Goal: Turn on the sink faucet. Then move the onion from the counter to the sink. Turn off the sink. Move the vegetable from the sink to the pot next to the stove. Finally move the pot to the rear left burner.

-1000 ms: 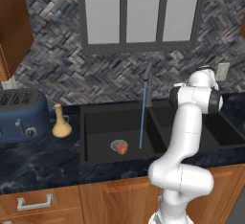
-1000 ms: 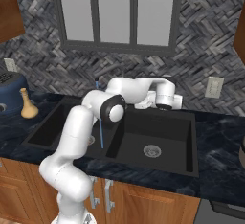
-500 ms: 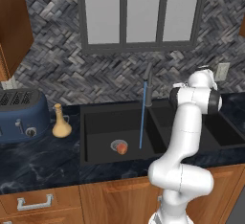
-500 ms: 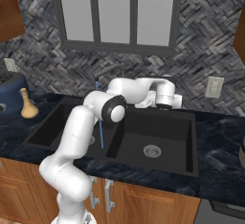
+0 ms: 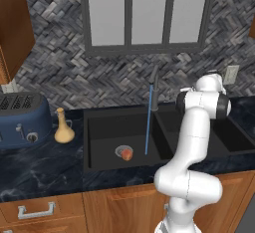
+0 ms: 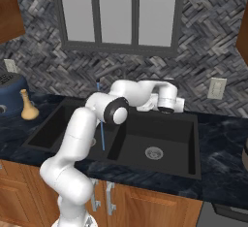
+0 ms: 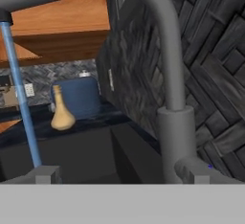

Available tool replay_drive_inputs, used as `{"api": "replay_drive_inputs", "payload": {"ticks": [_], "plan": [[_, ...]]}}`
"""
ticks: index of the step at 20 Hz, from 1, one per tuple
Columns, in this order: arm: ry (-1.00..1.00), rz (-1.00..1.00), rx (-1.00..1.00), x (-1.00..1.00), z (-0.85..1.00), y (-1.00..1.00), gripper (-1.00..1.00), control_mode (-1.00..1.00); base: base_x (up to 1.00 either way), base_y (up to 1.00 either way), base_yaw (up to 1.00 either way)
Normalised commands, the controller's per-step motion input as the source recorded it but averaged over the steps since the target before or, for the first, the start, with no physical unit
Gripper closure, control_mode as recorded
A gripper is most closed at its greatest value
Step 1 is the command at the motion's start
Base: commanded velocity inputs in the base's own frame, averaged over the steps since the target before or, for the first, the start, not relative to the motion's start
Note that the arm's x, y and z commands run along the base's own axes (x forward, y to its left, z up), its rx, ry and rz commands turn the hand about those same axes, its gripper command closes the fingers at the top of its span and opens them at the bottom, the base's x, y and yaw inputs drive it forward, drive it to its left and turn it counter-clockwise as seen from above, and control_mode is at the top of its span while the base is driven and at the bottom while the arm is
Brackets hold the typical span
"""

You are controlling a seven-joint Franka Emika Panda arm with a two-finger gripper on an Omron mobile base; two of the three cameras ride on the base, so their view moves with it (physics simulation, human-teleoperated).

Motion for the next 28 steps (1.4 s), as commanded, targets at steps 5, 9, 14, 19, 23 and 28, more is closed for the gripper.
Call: {"api": "replay_drive_inputs", "payload": {"ticks": [5, 9, 14, 19, 23, 28], "plan": [[-0.01, -0.05, 0.00, 0.00, -0.01, -0.01, -1.00, -1.00, 0.00, 0.00, 0.00], [0.00, -0.04, 0.00, 0.00, 0.00, 0.00, -1.00, -1.00, 0.00, 0.00, 0.00], [0.00, -0.04, 0.00, 0.00, 0.00, 0.00, -1.00, -1.00, 0.00, 0.00, 0.00], [0.00, -0.03, 0.00, 0.01, 0.00, 0.00, -1.00, -1.00, 0.00, 0.00, 0.00], [0.00, -0.01, 0.00, 0.07, 0.00, -0.03, -1.00, -1.00, 0.00, 0.00, 0.00], [0.00, 0.00, 0.00, 0.10, 0.00, -0.01, -1.00, -1.00, 0.00, 0.00, 0.00]]}}
